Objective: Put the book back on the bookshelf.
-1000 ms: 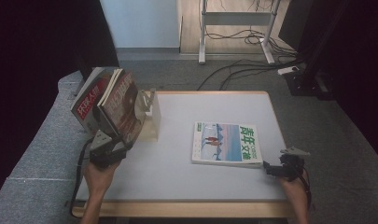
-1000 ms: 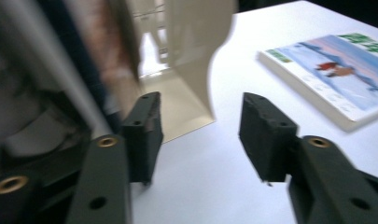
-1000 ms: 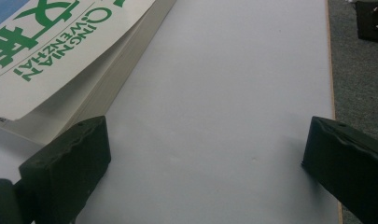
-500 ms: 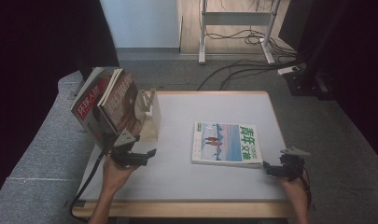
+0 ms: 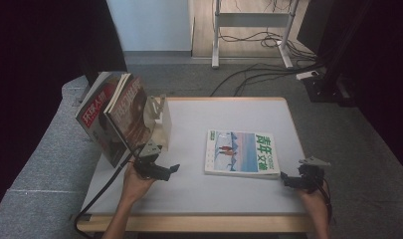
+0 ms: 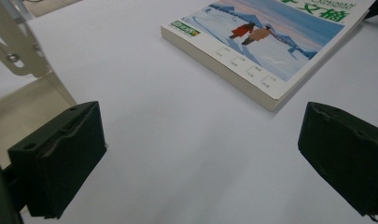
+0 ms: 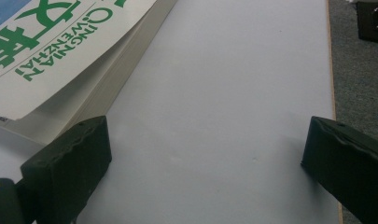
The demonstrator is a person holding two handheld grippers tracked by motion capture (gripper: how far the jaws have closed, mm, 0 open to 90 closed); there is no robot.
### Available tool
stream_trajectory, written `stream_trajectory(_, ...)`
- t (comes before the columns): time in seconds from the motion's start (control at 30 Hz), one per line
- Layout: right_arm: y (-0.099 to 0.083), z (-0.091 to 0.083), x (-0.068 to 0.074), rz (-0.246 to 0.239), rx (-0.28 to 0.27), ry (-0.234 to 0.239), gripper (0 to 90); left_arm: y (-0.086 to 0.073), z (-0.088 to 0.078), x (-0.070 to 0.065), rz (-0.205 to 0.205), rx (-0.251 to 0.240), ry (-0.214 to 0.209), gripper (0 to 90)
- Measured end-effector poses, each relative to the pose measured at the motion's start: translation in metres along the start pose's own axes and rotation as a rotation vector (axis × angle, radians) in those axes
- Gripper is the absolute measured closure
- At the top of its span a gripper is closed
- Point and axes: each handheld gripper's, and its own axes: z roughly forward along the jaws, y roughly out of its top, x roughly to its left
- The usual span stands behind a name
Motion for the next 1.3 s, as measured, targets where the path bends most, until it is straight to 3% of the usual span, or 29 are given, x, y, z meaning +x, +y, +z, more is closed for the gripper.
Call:
stream_trajectory(0.33,0.0,0.0,0.0,0.0,0.0,0.002,0.8,-0.002,0.031,-0.006,0.022,0.073,-0.052,1.3)
stream_trajectory(0.47,0.0,0.0,0.0,0.0,0.001,0.003,0.9,-0.005,0.041,-0.003,0.0,0.085,-0.082,1.7)
stream_trajectory(0.63,0.001,-0.001,0.0,-0.007,0.002,0.01,2.5,-0.002,0.049,-0.005,0.021,0.116,-0.083,0.2)
stream_trajectory(0.9,0.005,-0.005,-0.003,-0.036,-0.006,0.021,3.4,0.012,0.056,-0.007,0.039,0.109,-0.091,0.0)
stream_trajectory(0.97,0.009,-0.008,-0.005,-0.038,-0.015,0.018,3.4,0.014,0.056,-0.007,0.031,0.088,-0.102,0.3)
stream_trajectory(1.1,0.019,-0.014,-0.006,-0.057,-0.026,0.016,3.4,0.021,0.062,-0.008,0.048,0.106,-0.099,0.0)
stream_trajectory(1.17,0.024,-0.016,-0.005,-0.066,-0.029,0.026,3.1,0.023,0.063,-0.008,0.04,0.086,-0.109,0.3)
stream_trajectory(1.3,0.032,-0.014,0.0,-0.085,-0.036,0.052,1.7,0.028,0.067,-0.009,0.058,0.111,-0.099,0.5)
